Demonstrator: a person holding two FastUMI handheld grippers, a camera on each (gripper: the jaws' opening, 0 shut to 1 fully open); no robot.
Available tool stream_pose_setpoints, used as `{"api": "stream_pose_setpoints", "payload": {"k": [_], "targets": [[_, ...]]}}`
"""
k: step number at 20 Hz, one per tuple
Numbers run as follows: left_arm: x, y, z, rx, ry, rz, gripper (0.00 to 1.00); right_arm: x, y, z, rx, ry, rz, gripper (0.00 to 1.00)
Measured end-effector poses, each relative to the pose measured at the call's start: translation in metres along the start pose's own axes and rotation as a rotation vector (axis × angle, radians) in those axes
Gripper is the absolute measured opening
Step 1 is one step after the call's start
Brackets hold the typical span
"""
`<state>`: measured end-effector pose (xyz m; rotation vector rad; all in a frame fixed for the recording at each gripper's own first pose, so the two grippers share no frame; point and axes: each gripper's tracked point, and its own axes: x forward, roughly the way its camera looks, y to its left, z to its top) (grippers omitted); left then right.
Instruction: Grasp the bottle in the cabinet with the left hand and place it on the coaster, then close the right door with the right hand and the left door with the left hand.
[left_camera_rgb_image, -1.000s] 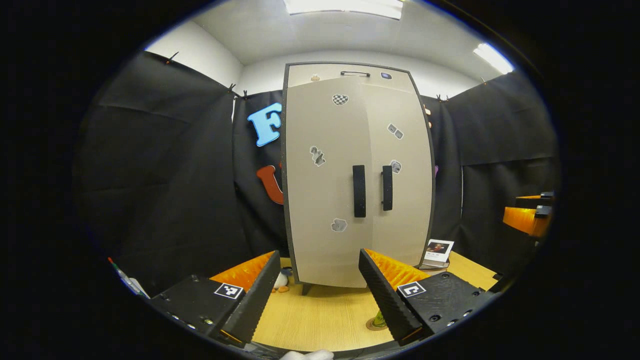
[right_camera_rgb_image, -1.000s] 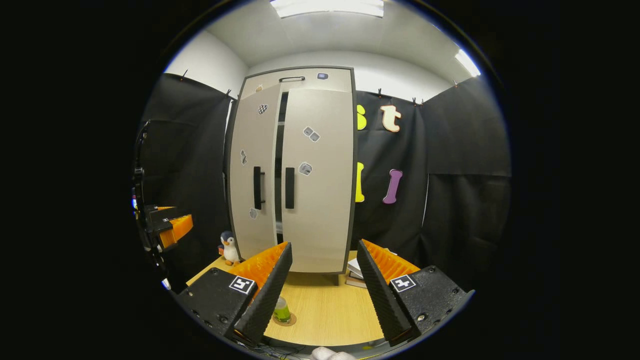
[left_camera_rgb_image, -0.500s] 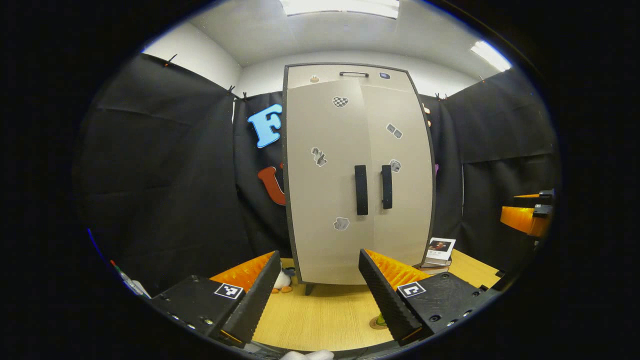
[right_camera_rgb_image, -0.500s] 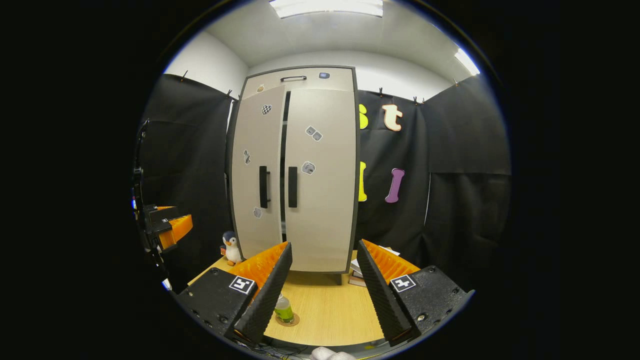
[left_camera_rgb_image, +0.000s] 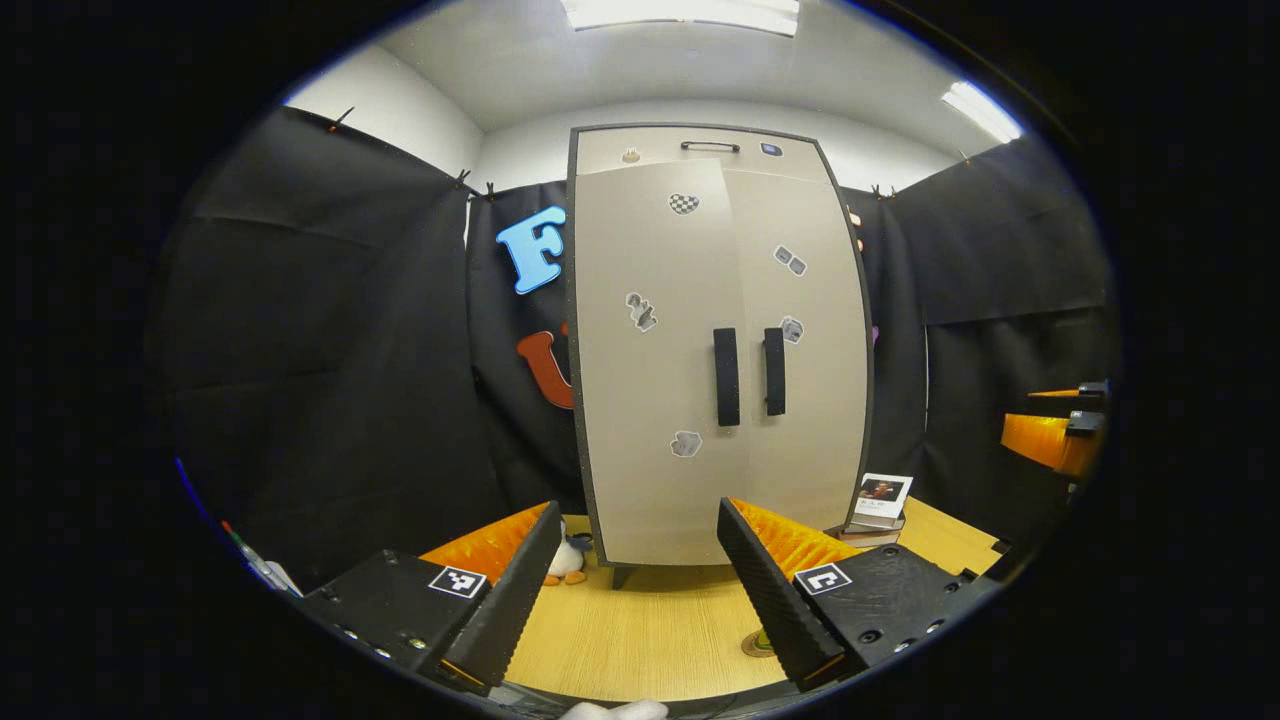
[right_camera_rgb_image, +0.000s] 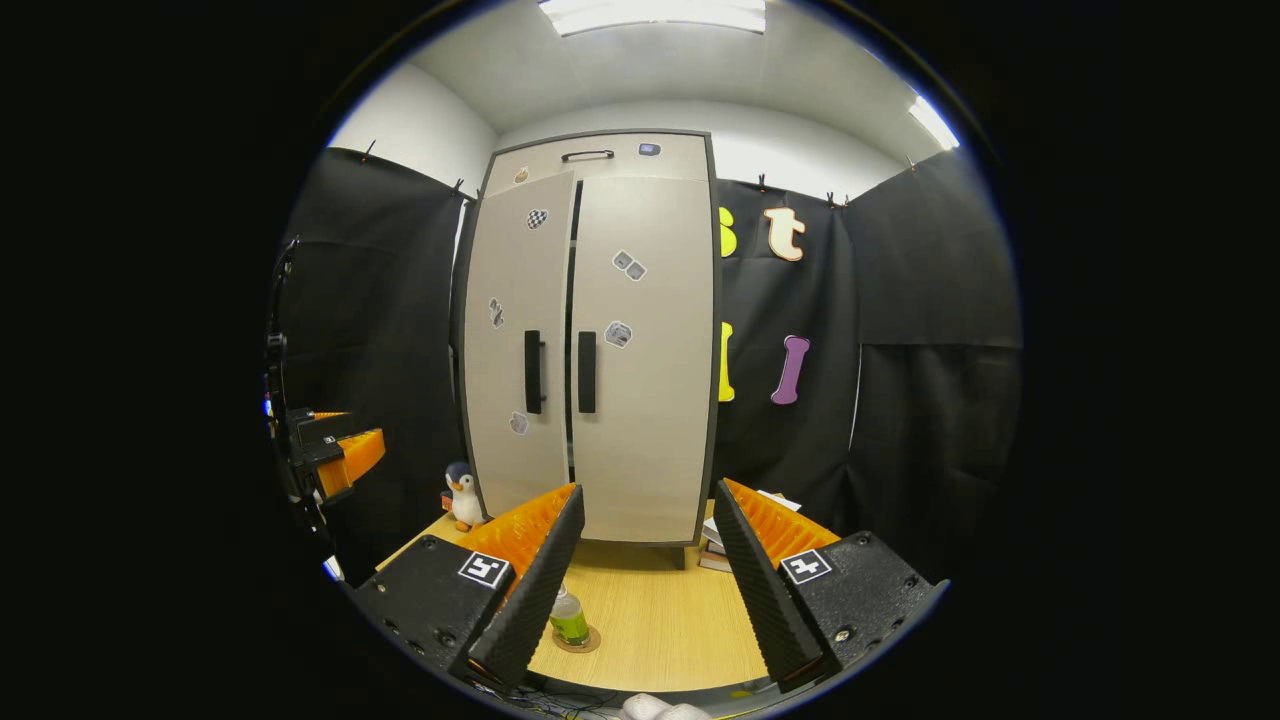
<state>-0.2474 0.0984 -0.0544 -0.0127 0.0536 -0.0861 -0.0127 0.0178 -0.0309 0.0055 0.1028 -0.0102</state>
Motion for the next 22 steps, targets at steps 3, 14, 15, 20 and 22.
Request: {"api": "stream_pose_setpoints", "payload": {"k": [3,14,15,20,22], "targets": [[0.0006,0.0003,0.0012,0.001,-0.001,0.001,0.96,0.0002,0.0011,0.0028,-0.002,-0.006,0.003,0.81],[0.0016,0.0009,0.0049,-0.008,-0.002,-0.002,0.96,0.0008,0.0012,0.0076,-0.017,-0.016,0.01,0.81],[0.0017,0.0011,0.0045,-0.008,-0.001,-0.001,0.96,0.002,0.0023,0.0081,-0.019,-0.017,0.012,0.81],[0.0046,0.0015,0.0026,-0.009,0.004,0.003,0.96,0.0065,0.0059,0.009,-0.03,-0.017,0.026,0.81],[0.0045,0.003,0.0039,-0.008,0.001,0.008,0.96,0.0079,0.0064,0.0106,-0.028,-0.022,0.028,0.81]]}}
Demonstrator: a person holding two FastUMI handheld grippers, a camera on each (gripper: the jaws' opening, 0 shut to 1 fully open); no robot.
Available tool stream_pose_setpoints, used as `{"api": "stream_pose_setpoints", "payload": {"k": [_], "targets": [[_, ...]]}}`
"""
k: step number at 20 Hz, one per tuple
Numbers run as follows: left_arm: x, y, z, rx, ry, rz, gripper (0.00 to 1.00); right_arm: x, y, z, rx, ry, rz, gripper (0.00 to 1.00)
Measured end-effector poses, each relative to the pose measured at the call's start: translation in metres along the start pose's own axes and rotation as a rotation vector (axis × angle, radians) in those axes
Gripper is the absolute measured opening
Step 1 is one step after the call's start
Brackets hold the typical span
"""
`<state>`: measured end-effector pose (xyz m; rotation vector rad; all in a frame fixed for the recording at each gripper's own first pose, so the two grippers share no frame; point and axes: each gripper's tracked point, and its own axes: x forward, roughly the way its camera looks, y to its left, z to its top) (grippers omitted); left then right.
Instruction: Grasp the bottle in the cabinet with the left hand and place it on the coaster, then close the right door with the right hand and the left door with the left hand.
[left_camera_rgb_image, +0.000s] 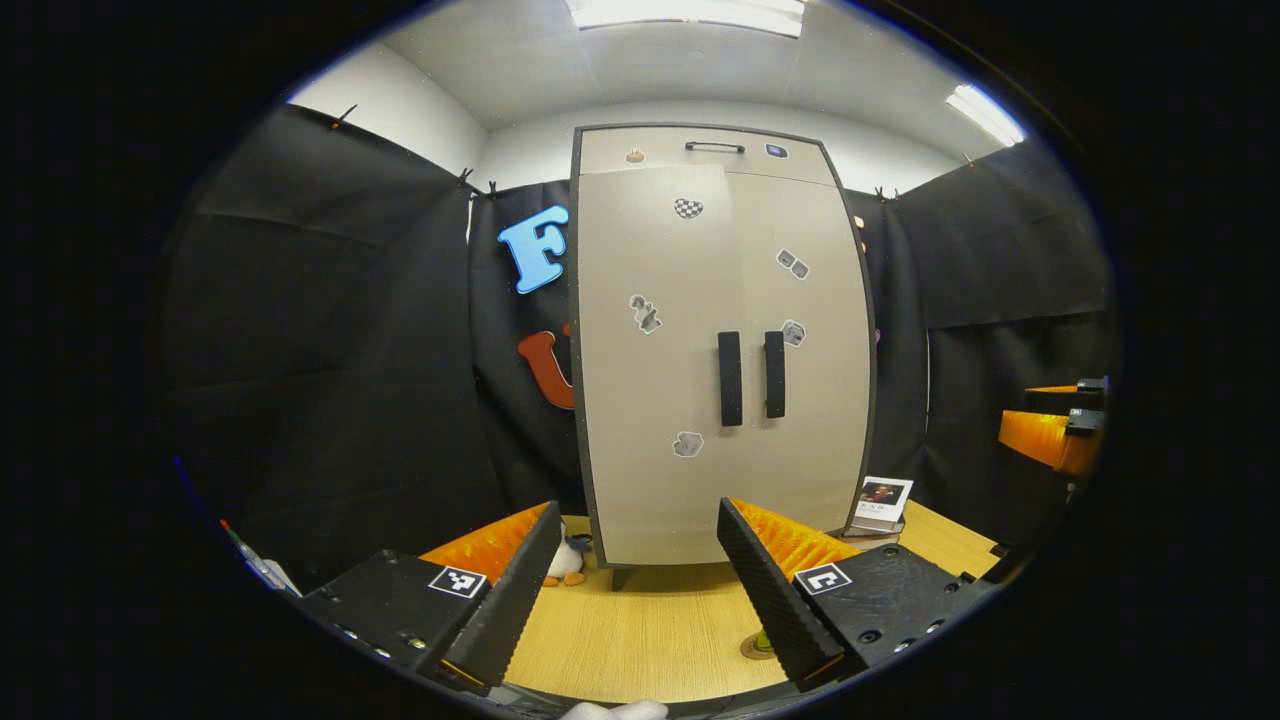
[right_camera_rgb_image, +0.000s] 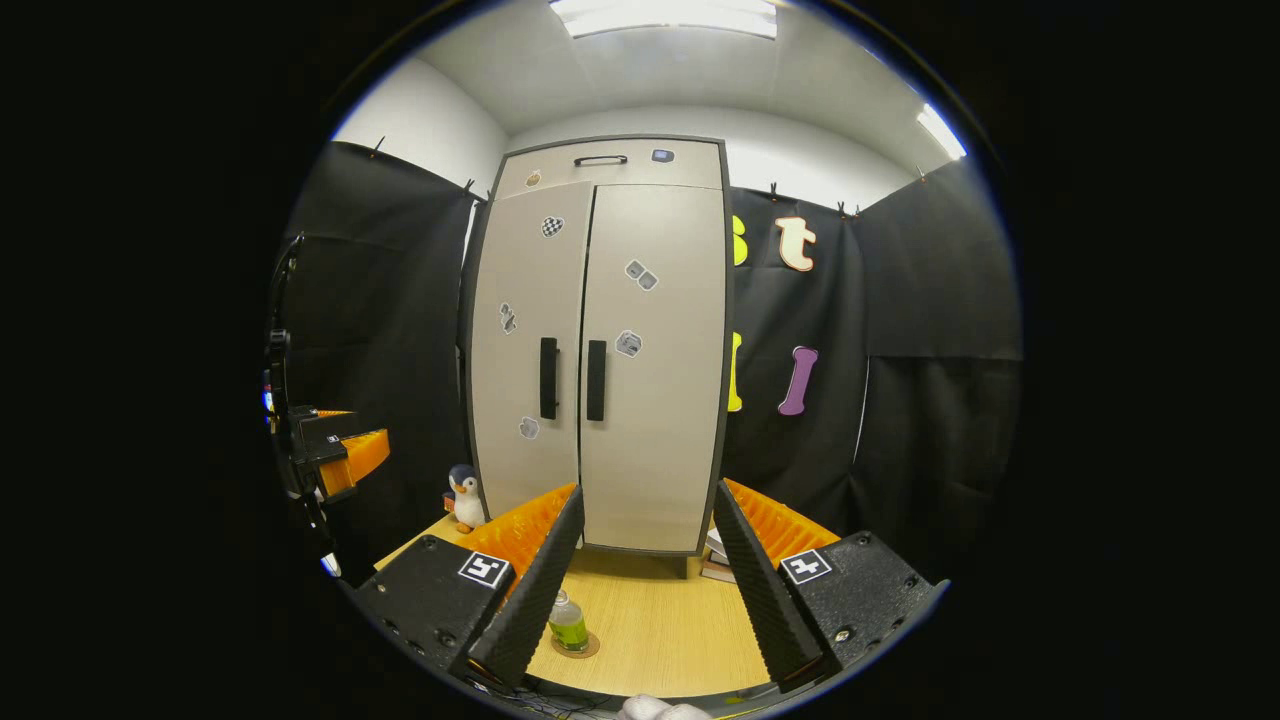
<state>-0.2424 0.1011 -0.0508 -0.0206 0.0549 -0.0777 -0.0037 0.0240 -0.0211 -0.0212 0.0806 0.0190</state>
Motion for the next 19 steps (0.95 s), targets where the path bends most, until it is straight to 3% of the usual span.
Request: {"api": "stream_pose_setpoints", "payload": {"k": [19], "targets": [[0.0044,-0.0048,-0.0014,0.009,0.003,0.001,0.96,0.0066,-0.0081,0.0001,0.021,-0.007,-0.004,0.81]]}}
